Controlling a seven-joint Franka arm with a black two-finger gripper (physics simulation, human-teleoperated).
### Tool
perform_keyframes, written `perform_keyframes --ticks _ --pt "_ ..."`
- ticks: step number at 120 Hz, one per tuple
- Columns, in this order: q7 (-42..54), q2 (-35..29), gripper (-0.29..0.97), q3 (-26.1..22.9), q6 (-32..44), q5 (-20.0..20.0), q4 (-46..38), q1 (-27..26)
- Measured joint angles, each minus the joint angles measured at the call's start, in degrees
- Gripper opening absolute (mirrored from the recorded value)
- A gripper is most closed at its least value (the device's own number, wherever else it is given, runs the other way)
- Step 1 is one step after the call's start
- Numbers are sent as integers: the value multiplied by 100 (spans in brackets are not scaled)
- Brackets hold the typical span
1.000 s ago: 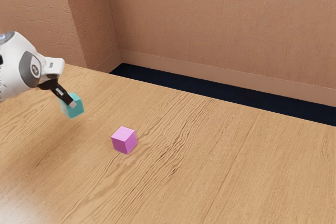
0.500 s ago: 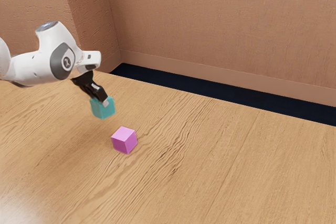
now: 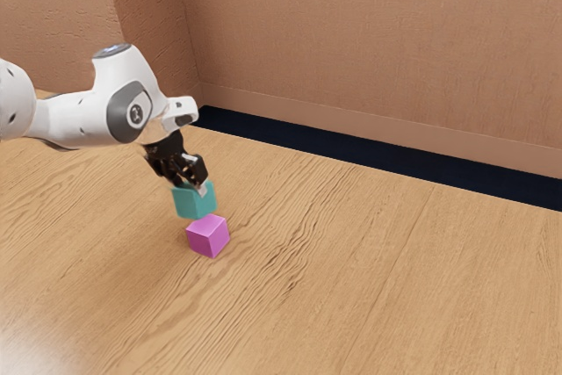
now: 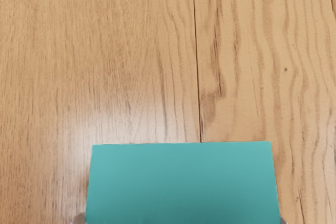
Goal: Pick up the blue block with one arm, and put the blue block on the pink block with one arm
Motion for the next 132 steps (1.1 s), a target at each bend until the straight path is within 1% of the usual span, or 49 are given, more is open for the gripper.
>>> perform_keyframes --ticks 44,61,84,101,132 --pt "-603 291 25 -2 -52 90 256 -100" --pt "-701 308 25 -2 -50 321 282 -114" --pt "-795 334 27 -11 -50 421 345 -169" --pt "-784 391 39 -19 -61 407 396 -191" --pt "-693 490 51 -21 -95 367 510 -213"
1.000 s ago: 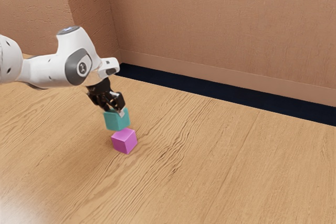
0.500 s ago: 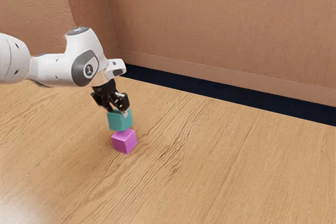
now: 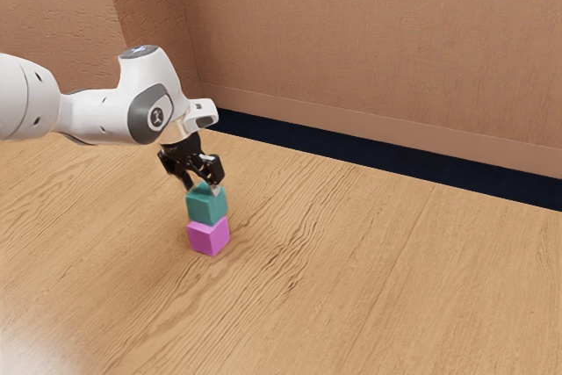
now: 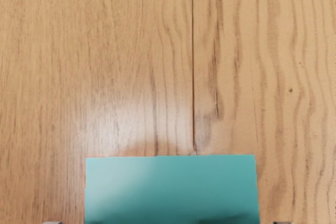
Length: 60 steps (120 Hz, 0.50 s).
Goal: Pick up the blue block with one arm, and put the blue block on the pink block with one arm
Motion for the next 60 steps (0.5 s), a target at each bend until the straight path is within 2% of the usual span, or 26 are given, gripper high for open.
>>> perform_keyframes --ticks 19,30,37,47,60 --pt "54 -76 56 14 -21 57 21 -46" --pt "117 -372 59 -7 -190 367 293 -109" --pt "156 -604 61 3 -643 556 952 -154" --pt "205 -1385 62 -15 -1495 722 1567 -97" --pt "234 -1655 64 25 -2471 664 1989 38"
